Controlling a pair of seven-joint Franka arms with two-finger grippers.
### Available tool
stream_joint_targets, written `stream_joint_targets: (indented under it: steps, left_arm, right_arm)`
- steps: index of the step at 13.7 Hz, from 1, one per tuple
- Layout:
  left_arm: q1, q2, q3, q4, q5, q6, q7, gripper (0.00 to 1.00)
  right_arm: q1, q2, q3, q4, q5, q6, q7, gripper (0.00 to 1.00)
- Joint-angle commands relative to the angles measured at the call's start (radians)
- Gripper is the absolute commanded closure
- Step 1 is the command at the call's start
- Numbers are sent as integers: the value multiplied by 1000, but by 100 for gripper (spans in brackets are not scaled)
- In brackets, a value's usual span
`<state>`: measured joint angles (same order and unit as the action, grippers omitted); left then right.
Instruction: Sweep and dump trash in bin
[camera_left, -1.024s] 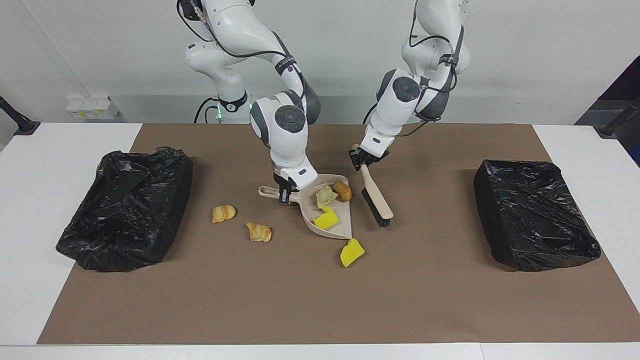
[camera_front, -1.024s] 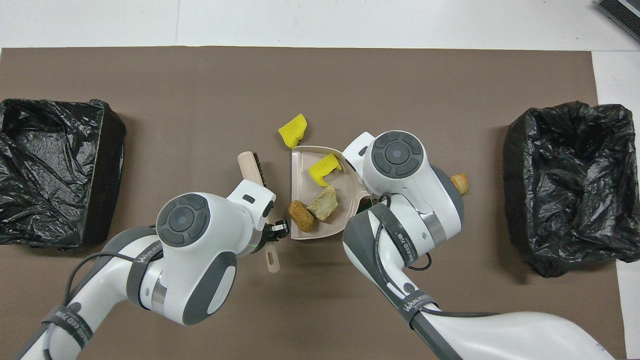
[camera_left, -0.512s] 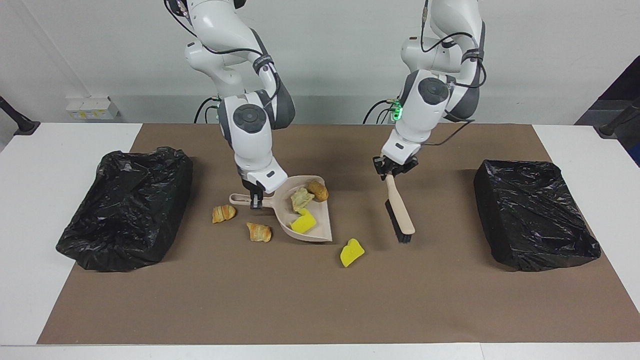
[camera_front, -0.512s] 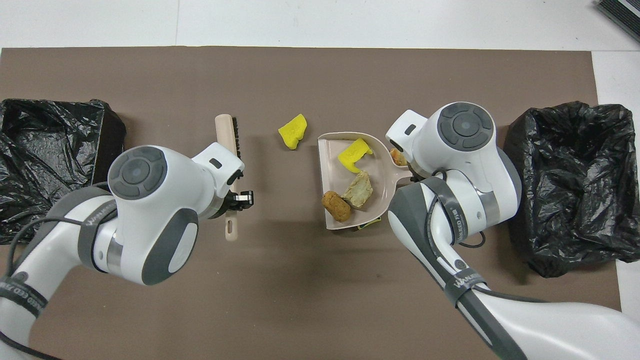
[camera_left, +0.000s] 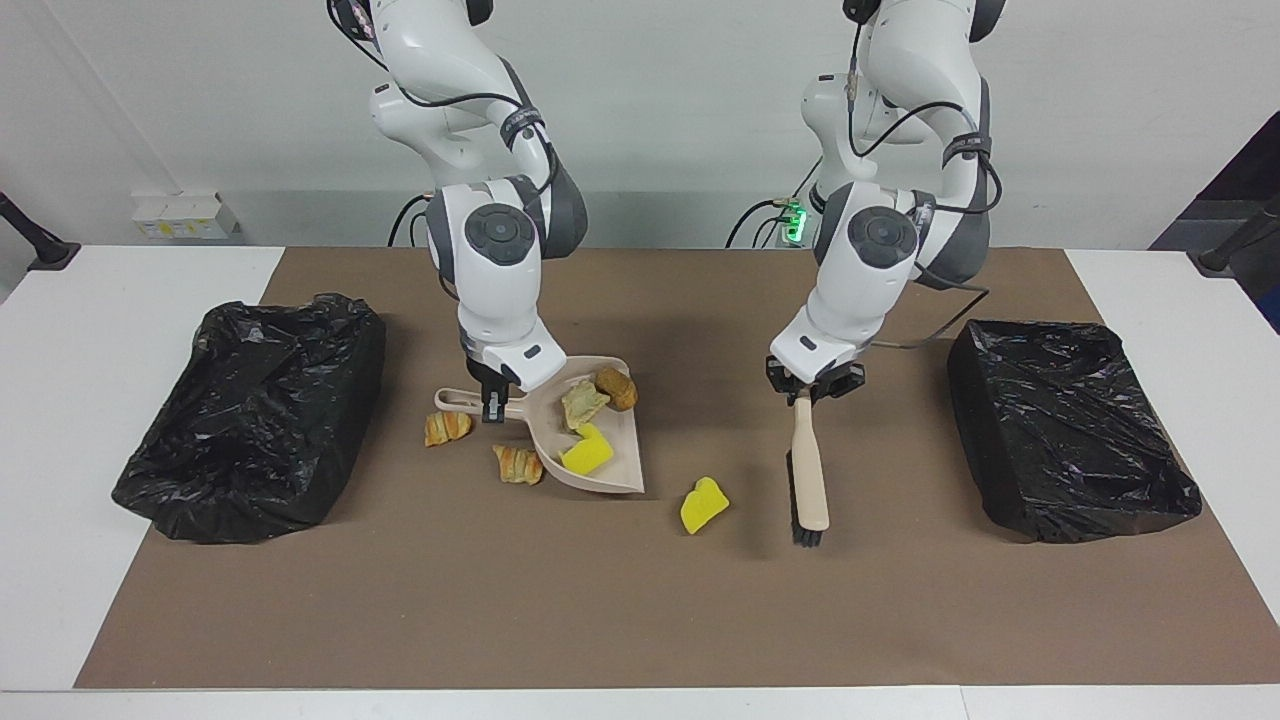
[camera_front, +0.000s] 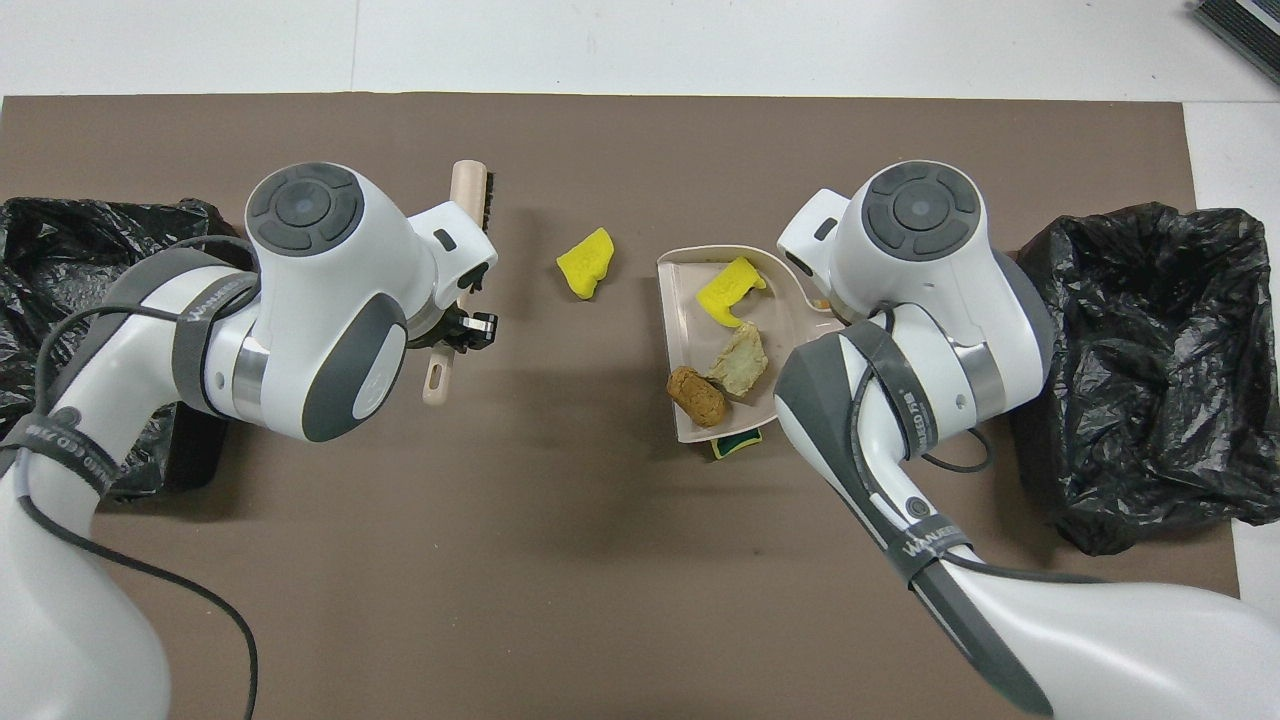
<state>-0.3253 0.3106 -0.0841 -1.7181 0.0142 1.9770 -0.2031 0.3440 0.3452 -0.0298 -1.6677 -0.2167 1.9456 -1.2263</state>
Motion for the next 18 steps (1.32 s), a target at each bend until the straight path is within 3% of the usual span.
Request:
stream_joint_targets:
  steps: [1, 4, 6, 10, 12, 14, 18]
  left_arm:
    - [-9, 68, -8, 77, 52, -41, 25, 100]
    - [-32, 85, -14, 58, 53, -41, 57, 100]
    - [-66, 143, -11, 78, 52, -23, 54, 100]
    - [-106, 142, -16, 71, 46, -15, 63, 100]
    - [-121, 111, -17, 34, 40, -18, 135, 100]
    - [-120, 33, -20, -61, 35, -17, 177, 100]
    - [-136, -51, -28, -132, -80, -12, 182, 100]
  right_arm:
    - [32, 92, 5, 109, -58, -42, 56, 100]
    - [59, 120, 5, 111, -78, -40, 120, 100]
    - [76, 121, 7, 108, -82, -37, 165, 100]
    - [89, 123, 11, 95, -44, -4, 237, 100]
    - [90, 121, 10, 62, 74, 62, 281, 100]
    - [78, 109, 13, 16, 88, 124, 272, 100]
    - [61, 107, 11, 8, 175, 128, 170, 100]
